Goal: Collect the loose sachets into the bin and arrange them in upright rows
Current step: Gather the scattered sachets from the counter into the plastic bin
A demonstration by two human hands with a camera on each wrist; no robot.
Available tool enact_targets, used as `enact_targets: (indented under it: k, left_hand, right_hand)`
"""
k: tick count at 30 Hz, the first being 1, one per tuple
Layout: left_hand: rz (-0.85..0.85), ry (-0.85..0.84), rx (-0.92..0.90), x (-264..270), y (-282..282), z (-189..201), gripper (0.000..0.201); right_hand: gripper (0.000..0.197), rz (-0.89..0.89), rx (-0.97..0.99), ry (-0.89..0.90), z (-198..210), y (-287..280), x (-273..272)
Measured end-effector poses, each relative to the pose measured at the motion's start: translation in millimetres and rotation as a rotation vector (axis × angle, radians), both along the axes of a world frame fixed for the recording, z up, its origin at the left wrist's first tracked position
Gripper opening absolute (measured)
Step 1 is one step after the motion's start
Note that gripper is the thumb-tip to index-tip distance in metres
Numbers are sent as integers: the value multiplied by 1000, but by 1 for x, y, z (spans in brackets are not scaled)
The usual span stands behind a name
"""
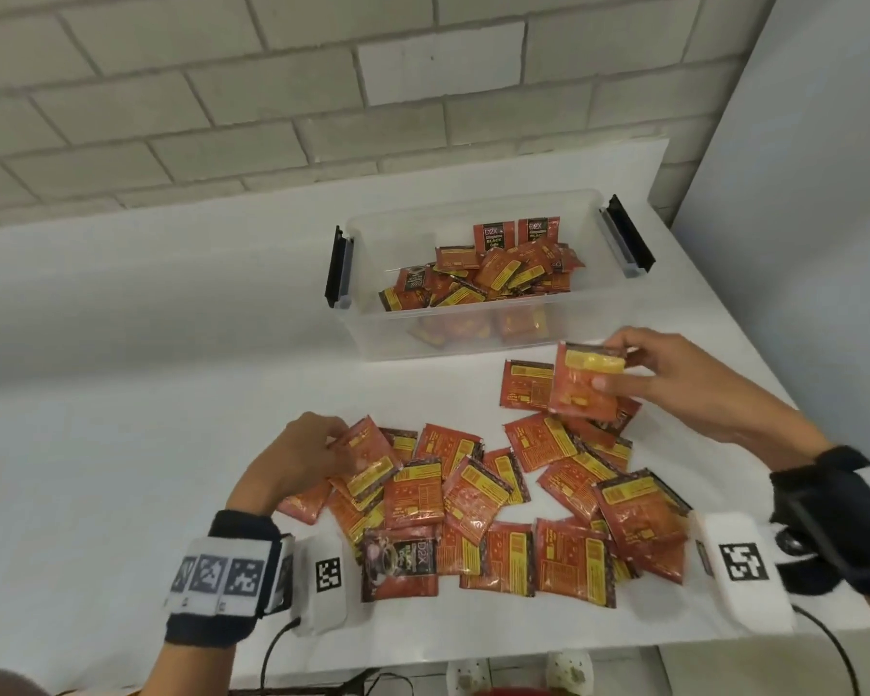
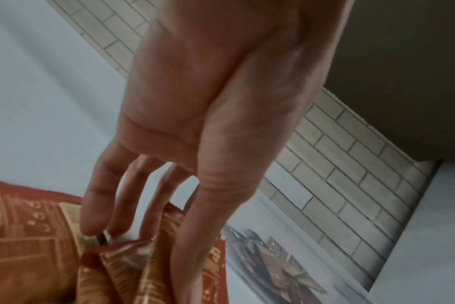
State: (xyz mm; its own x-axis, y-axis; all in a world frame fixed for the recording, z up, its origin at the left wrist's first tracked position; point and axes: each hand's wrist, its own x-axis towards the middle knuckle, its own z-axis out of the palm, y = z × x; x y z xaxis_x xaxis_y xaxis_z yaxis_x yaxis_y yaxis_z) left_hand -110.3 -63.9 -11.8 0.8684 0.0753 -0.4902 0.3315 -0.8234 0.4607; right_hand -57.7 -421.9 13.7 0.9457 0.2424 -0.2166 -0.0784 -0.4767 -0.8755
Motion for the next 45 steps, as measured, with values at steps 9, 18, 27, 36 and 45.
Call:
enact_targets:
  k: [9,18,27,36,45]
  left_hand:
    - [211,-146,-305,2,7,6,42]
    - [125,-135,-130,13,-17,7,22]
    - [126,-52,-78,14,-24,-17,17]
    - [208,-59,-373,25,-17,11,22]
    - [264,-443,-747,86,-47,80,26]
  right_hand:
    - [51,191,-528,65,-50,-6,-32]
    - [52,226,-559,211,-46,3,-25]
    - [43,176,-275,196,-44,-6,-12]
    - [31,165,-59,-10,-3,-15,11]
    - [34,-86,426,-75,48,22,79]
